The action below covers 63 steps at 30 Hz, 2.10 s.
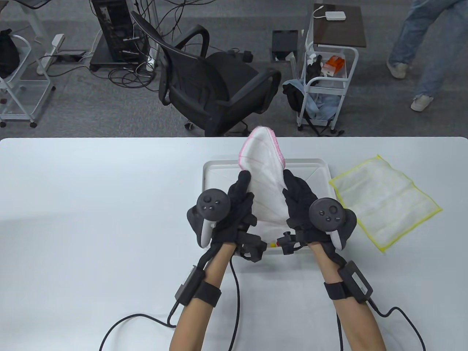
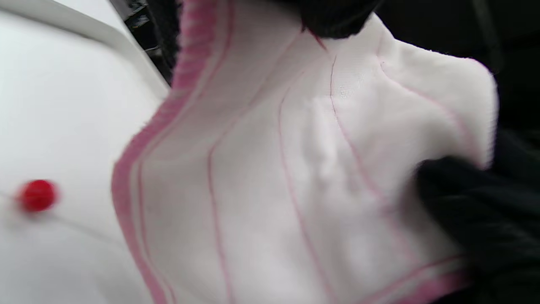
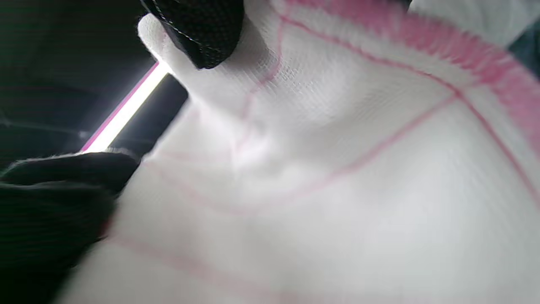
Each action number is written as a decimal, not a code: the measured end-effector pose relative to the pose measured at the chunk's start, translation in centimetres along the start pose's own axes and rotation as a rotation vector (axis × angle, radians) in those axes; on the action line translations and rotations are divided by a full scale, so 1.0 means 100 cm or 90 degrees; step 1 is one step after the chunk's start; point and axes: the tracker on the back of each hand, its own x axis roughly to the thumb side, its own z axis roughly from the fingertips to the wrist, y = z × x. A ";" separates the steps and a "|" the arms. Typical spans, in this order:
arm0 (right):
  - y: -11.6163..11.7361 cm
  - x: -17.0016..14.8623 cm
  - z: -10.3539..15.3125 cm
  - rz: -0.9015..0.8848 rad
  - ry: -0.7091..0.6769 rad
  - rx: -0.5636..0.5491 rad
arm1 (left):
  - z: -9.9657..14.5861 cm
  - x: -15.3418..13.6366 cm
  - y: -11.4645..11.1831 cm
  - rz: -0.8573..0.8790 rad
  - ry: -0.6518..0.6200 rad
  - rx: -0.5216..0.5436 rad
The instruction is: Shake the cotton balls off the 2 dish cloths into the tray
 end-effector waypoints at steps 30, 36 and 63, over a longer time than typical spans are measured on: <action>-0.039 0.104 0.056 -0.340 -0.333 0.437 | 0.090 -0.049 0.115 0.169 -0.208 -0.123; -0.015 0.095 0.053 -0.428 -0.268 0.461 | 0.112 -0.056 0.129 0.236 -0.269 -0.039; -0.062 -0.068 0.145 0.283 -0.006 0.227 | 0.120 -0.175 0.160 0.282 0.258 0.202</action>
